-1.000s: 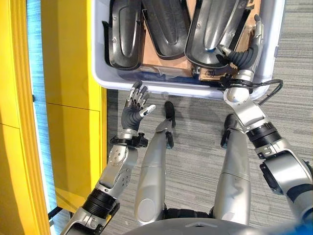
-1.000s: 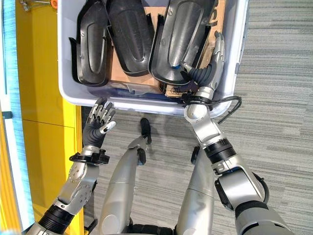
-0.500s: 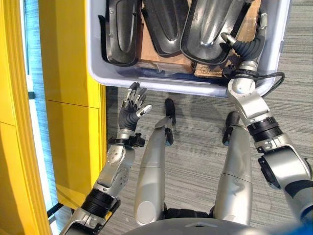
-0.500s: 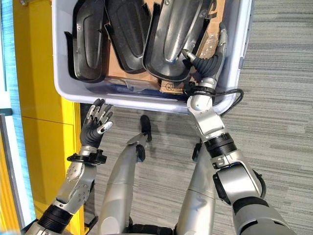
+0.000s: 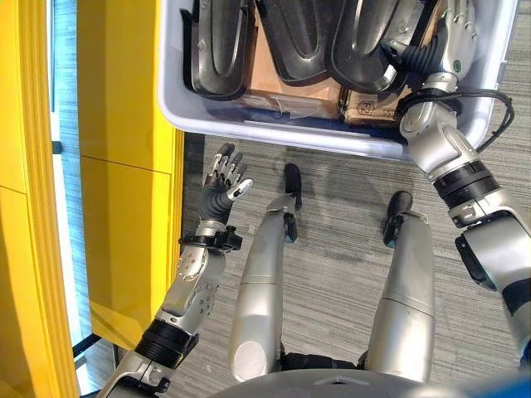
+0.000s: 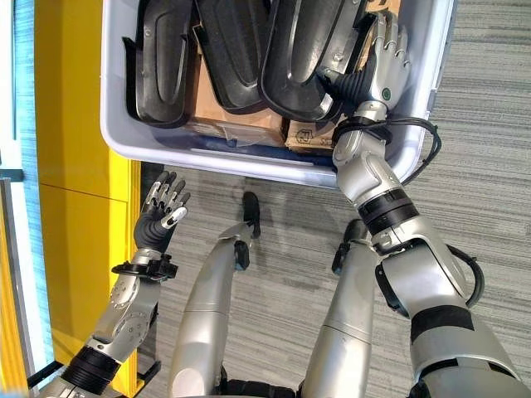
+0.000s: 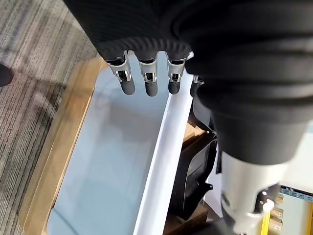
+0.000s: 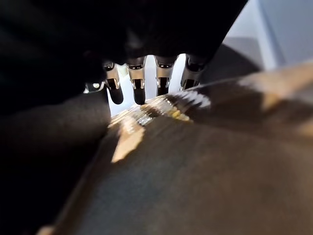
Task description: Move parts from the plastic box to the shelf.
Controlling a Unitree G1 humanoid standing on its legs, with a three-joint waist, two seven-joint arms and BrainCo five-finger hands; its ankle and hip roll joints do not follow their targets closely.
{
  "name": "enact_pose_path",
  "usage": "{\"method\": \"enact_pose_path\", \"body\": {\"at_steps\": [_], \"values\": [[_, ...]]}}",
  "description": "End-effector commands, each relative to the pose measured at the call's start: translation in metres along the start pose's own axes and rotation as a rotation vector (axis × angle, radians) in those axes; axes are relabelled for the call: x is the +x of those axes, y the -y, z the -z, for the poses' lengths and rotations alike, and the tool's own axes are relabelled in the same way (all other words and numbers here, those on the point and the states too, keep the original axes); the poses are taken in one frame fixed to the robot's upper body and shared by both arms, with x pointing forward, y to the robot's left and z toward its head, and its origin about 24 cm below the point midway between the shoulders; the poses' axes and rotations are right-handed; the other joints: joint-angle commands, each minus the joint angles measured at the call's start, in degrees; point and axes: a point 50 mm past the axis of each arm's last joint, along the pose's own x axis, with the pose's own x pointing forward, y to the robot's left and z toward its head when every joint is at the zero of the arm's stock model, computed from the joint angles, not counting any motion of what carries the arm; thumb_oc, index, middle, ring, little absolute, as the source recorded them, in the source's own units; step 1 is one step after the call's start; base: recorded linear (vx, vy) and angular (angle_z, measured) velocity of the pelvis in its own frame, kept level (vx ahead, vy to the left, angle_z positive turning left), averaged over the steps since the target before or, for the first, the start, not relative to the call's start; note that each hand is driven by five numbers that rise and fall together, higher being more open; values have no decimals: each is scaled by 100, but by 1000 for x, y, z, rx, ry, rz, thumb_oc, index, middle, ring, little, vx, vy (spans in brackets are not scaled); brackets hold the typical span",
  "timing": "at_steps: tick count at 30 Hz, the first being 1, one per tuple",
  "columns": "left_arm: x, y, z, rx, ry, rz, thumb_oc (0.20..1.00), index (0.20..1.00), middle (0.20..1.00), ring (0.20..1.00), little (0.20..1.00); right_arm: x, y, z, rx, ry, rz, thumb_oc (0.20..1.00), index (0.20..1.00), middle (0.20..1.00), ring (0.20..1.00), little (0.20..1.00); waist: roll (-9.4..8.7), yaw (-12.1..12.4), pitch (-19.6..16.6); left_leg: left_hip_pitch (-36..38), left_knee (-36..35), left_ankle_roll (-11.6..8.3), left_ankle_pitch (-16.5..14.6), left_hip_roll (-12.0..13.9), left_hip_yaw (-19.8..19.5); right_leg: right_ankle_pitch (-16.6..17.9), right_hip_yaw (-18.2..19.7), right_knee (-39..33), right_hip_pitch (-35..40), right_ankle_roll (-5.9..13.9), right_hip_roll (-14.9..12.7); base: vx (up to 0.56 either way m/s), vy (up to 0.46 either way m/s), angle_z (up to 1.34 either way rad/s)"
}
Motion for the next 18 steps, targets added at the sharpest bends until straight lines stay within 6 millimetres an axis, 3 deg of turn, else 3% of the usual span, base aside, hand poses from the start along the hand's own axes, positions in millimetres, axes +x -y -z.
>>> {"method": "enact_pose_path", "body": {"at_steps": [1, 4, 5, 6, 7, 18], "values": [[2, 4, -20, -19, 117, 20, 1000, 1000, 1000, 1000, 1000, -16, -16, 84, -120, -326, -154, 1000, 1000, 1000, 1000, 1000, 439, 104, 4, -39, 1084, 556, -1438, -272, 80, 391, -209, -236, -13, -156, 194, -18, -32, 5], [2, 6, -22, -20, 119, 29, 1000, 1000, 1000, 1000, 1000, -20, -22, 95, -34, -420, -172, 1000, 1000, 1000, 1000, 1000, 429, 149, 4, -35, 1064, 573, -1451, -291, 66, 387, -266, -277, 30, -160, 175, 0, 0, 0], [3, 6, -22, -28, 119, 30, 1000, 1000, 1000, 1000, 1000, -21, -23, 98, -23, -445, -189, 944, 944, 944, 944, 944, 435, 161, 4, -36, 1070, 580, -1460, -300, 63, 381, -277, -278, 37, -165, 167, 0, 0, 0], [3, 6, -22, -28, 122, 31, 1000, 1000, 1000, 1000, 1000, -23, -25, 101, -13, -467, -203, 498, 498, 498, 498, 498, 441, 171, 4, -38, 1078, 584, -1466, -299, 65, 380, -283, -272, 39, -167, 156, 0, 0, 0], [3, 6, -23, -26, 124, 34, 1000, 1000, 1000, 1000, 1000, -24, -27, 102, 3, -479, -213, 200, 200, 200, 200, 200, 444, 181, 4, -37, 1080, 586, -1468, -300, 67, 381, -293, -275, 45, -166, 151, 0, 0, 0], [8, 9, -30, -17, 128, 70, 1000, 1000, 1000, 1000, 1000, -38, -40, 122, 164, -666, -289, 200, 200, 200, 200, 200, 407, 259, 4, 43, 1047, 593, -1468, -304, 30, 430, -415, -392, 173, -166, 112, -5, -24, 3]]}}
